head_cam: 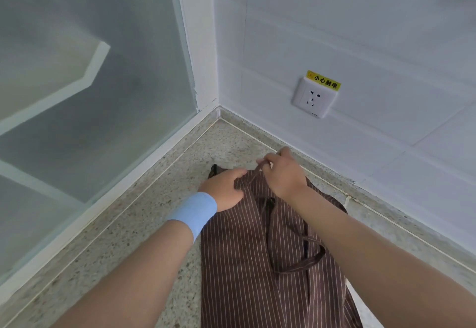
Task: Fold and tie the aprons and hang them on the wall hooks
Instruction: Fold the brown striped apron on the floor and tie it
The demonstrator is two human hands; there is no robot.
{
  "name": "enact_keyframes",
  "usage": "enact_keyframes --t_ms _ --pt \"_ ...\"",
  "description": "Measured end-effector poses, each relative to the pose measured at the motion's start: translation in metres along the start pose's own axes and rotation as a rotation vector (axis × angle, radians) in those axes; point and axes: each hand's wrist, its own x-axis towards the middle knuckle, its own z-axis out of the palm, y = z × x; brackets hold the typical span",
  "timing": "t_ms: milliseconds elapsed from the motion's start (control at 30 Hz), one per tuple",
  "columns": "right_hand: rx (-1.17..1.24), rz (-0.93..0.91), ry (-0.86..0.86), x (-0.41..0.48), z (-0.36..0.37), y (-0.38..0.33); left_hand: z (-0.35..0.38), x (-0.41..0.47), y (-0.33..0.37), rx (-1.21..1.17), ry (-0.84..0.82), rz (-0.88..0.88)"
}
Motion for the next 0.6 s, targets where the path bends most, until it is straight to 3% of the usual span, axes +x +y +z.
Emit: enact_keyframes --t_ms 100,200,267,333,400,500,600 --pt "0.039 0.106 0.0 0.007 -0.011 -0.008 -0.002 0.014 0.028 -0.327 0.012 0.028" --pt "0.402 0.225 -0.086 0.028 -0.02 -0.006 -0.003 0.03 0.038 -0.331 0.043 0.047" --pt "0.463 0.201 -0.026 0.043 -0.025 0.0 -0.002 0.036 0.032 -0.345 0.18 0.045" --pt "0.391 0.094 -0.022 0.055 -0.029 0.008 0.0 0.039 0.021 -0.262 0.375 0.036" --pt "0.217 -0.026 -0.141 0.06 -0.03 0.017 0.007 0.04 0.003 -0.15 0.495 0.025" --pt "0.038 -0.033 -0.328 0.057 -0.015 0.031 0.024 0.041 -0.027 -0.003 0.497 -0.04" --pt "-0.14 0.073 -0.35 0.045 0.012 0.041 0.041 0.039 -0.051 0.133 0.459 -0.089"
